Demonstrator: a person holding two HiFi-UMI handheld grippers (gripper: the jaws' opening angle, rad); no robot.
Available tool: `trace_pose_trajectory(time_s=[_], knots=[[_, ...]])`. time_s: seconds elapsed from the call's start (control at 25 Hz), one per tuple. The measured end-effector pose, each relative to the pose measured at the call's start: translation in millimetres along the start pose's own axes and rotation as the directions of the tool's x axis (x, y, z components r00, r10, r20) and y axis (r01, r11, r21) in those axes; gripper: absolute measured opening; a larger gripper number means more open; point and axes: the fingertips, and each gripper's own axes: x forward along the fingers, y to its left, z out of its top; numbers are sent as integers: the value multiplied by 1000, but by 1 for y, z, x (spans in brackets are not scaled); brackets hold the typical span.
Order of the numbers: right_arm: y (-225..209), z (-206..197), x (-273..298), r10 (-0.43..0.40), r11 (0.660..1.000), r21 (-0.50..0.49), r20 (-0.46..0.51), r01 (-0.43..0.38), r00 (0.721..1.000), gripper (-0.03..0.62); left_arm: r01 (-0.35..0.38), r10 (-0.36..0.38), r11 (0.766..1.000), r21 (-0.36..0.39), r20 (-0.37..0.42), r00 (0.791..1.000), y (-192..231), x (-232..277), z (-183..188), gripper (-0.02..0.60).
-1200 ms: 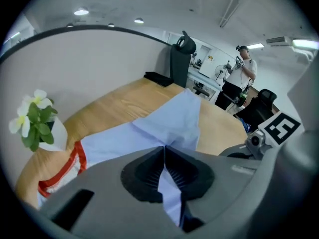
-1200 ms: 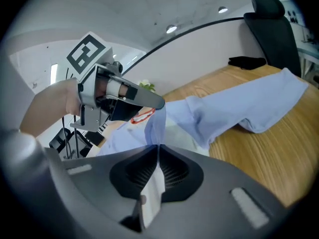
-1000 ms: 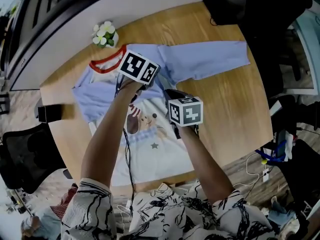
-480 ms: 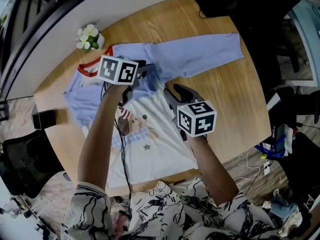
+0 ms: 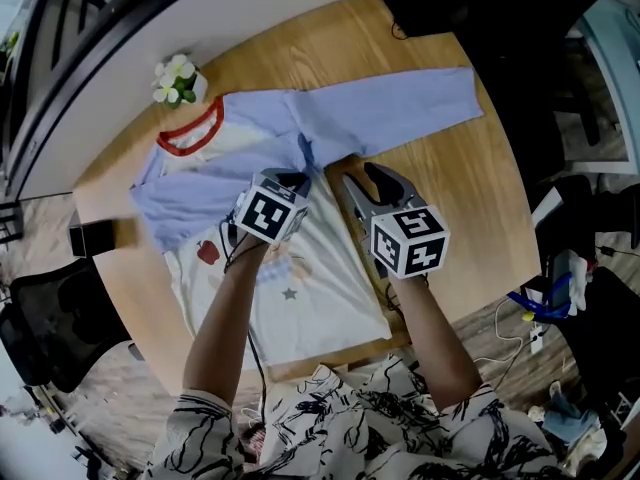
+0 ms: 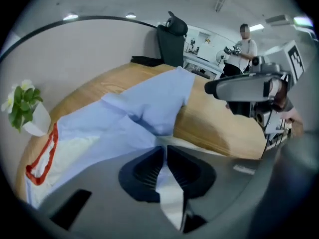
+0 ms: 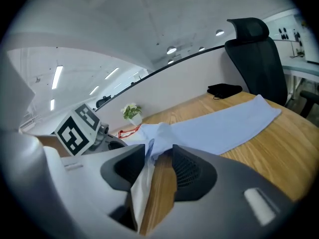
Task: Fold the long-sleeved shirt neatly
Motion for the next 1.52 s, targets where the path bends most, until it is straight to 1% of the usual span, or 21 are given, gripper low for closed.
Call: trace_pose_trajectory(time_s=[0.04,0.08,0.12,0.16,0.24,0.28,0.36,0.4,0.44,0.48,0.56,0.68,0.76,0.88,1.04,1.12,1.16,1.24,1.32,1.4,1.52], knots=[[-5,1,-2,-6,1000,-4,3,6,1000,187,9,-9,1000,20,-11,1000,-6,6,0,66],[-11,2,-5,-15,1000,-4,6,15,1000,195,27,-27,999,24,-12,1000,-9,9,1,123],[-18,3,-9,-25,1000,0,11,25,1000,205,49,-49,999,14,3,999,-12,8,4,139],[-26,6,-14,-36,999,6,18,36,999,210,70,-70,998,3,36,997,-14,0,11,162],[-47,14,-27,-61,998,26,43,60,997,226,90,-91,996,15,151,984,-19,-29,45,202],[-61,20,-35,-81,996,38,60,78,995,241,89,-95,995,39,222,970,-23,-48,72,214],[-94,35,-52,-137,990,60,98,131,986,268,73,-102,993,95,359,928,-34,-81,134,256],[-112,43,-60,-170,984,68,113,163,979,278,61,-108,990,126,406,908,-40,-93,163,264],[-131,50,-67,-203,978,75,125,195,971,288,50,-114,986,157,432,894,-47,-99,188,268],[-149,57,-74,-234,971,83,132,224,963,296,40,-121,981,188,442,889,-53,-99,210,283],[-187,66,-87,-293,954,101,134,281,947,300,37,-140,971,238,432,891,-65,-87,245,299],[-242,71,-97,-369,926,129,104,355,924,299,68,-182,954,293,382,906,-84,-53,288,322],[-270,71,-94,-385,916,153,69,372,920,285,73,-189,945,319,350,917,-91,-28,310,325],[-298,69,-78,-389,910,156,1,384,921,230,81,-189,938,337,302,935,-97,9,329,325],[-316,57,-56,-382,916,82,-120,392,916,176,101,-196,926,364,235,952,-99,49,338,325],[-320,50,-50,-388,915,56,-159,400,908,126,112,-201,921,373,208,957,-98,65,341,325],[-323,47,-48,-396,912,39,-169,408,903,119,117,-202,919,378,194,960,-97,72,342,325],[-328,46,-49,-415,907,0,-174,421,893,71,126,-204,914,386,170,964,-96,88,347,325],[-330,44,-54,-424,904,-33,-185,426,886,42,136,-208,909,393,146,967,-96,103,352,320],[-330,38,-61,-427,903,-38,-194,428,883,35,152,-215,904,400,117,970,-99,120,355,301],[-329,35,-63,-426,903,-20,-175,430,887,34,194,-239,891,411,59,969,-108,148,360,285]])
